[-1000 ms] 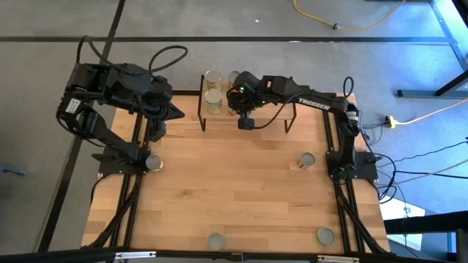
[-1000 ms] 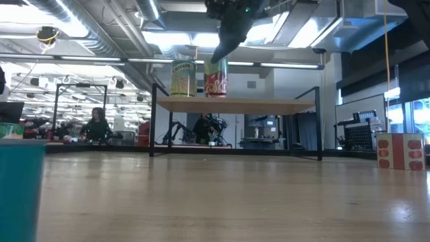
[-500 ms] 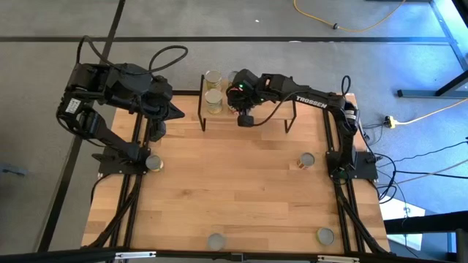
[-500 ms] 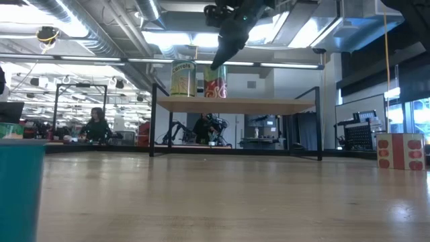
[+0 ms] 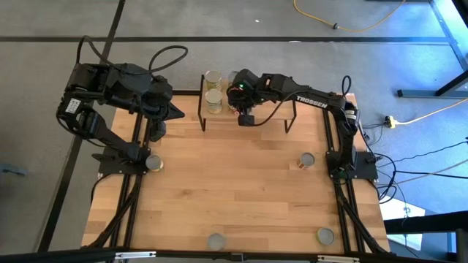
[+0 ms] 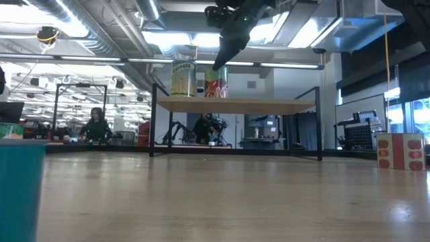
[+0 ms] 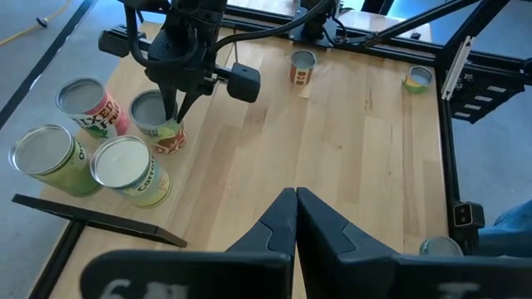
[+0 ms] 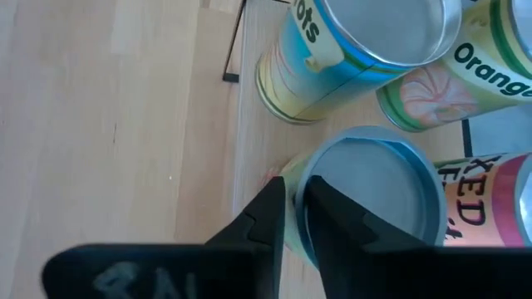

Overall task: Pick and place cans onto a shelf
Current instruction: Put the canned spaghetti sauce on the shelf, then put the canned tomatoes on the shelf

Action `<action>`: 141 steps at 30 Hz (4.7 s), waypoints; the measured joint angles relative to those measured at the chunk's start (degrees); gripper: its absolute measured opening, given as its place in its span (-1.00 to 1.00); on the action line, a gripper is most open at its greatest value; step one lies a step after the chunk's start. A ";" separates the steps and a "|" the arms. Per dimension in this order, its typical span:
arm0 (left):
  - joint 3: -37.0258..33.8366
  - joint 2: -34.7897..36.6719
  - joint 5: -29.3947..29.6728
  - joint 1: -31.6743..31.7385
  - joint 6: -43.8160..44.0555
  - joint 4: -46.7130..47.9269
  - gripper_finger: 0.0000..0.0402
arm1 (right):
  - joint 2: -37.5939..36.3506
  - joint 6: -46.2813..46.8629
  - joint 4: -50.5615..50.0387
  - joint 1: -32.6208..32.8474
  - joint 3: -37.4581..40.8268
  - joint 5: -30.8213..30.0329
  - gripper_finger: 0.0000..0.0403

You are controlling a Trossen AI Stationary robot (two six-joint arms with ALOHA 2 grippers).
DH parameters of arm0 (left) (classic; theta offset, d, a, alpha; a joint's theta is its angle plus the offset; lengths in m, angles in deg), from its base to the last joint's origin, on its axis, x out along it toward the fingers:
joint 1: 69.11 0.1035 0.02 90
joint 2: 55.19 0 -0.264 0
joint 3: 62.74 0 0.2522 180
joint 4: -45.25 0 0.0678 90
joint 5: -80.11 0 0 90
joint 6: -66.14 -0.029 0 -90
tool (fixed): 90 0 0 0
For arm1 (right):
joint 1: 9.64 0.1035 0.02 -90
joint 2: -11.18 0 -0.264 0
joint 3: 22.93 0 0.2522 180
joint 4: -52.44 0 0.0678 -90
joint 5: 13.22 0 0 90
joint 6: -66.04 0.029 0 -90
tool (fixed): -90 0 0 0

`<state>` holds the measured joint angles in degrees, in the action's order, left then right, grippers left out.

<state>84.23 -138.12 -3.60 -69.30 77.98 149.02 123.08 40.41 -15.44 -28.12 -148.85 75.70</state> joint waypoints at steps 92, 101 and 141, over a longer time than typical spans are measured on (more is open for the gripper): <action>-45.13 0.24 9.92 -40.83 38.67 -31.23 -1.00 | -46.38 45.92 -34.51 20.61 37.37 1.01 -0.70; -45.13 0.24 12.78 -41.51 39.01 -31.23 -1.00 | -46.39 61.80 -22.96 20.61 51.22 1.32 -0.70; -45.09 0.24 19.17 -37.81 37.13 -30.97 -1.00 | -43.36 72.79 -6.32 20.55 69.57 1.58 -0.70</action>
<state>39.14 -137.88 15.56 -107.11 115.11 118.05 79.71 113.20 -21.76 -7.57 -79.28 77.28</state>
